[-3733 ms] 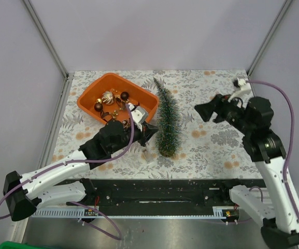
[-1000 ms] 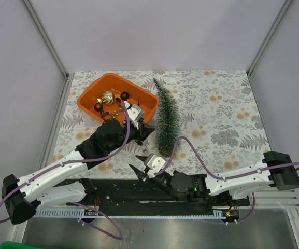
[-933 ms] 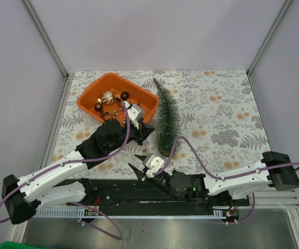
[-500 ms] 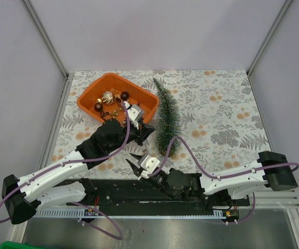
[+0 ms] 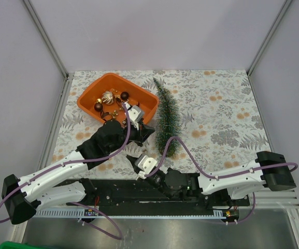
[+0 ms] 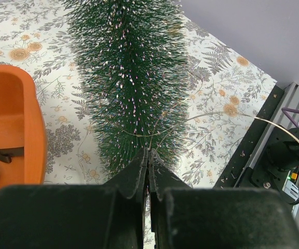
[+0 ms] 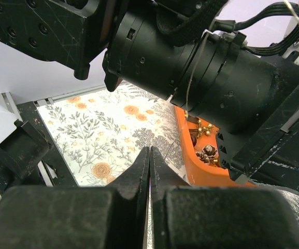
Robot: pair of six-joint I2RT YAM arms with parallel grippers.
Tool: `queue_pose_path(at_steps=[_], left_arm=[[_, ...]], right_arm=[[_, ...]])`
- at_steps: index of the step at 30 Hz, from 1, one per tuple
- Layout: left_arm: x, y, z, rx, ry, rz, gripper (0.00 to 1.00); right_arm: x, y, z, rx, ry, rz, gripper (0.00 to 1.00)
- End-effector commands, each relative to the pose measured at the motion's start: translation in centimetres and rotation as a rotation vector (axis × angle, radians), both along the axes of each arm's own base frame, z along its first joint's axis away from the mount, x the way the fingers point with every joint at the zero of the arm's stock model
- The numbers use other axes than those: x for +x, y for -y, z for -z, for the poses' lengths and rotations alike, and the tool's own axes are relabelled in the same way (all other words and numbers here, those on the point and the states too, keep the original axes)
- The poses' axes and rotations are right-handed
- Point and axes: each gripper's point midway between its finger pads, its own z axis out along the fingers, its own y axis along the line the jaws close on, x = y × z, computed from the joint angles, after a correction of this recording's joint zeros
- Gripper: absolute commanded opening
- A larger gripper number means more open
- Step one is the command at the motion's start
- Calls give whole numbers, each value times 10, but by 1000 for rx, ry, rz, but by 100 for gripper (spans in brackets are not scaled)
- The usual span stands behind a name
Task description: Decorate the small christmas tree
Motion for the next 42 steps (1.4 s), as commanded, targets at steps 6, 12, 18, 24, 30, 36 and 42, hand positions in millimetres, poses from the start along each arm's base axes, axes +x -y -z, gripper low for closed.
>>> queue_pose_path(at_steps=[6,12,18,24,30,36,42], left_arm=[[-1,-1,-16,-67,37,5,5],[-2,-1,-17,-70,35,6,5],[-2,-2,-18,-71,34,5,5],[-2,-3,-17,-73,34,3,5],[-2,-4,-17,-74,35,3,5],[-2,-6,-18,-77,34,0,5],[-2,-7,-17,-77,33,-4,5]], right_arm=[[-8,39,-44,132,-114,-22,0],[-7,44,-26,69,-112,-9,36],[-7,37,-27,70,-104,-8,10],[-7,40,-29,86,-124,-2,0],[-6,39,-20,66,-132,7,0],[-9,37,-21,68,-109,-4,49],[-10,34,-21,63,-91,-10,59]])
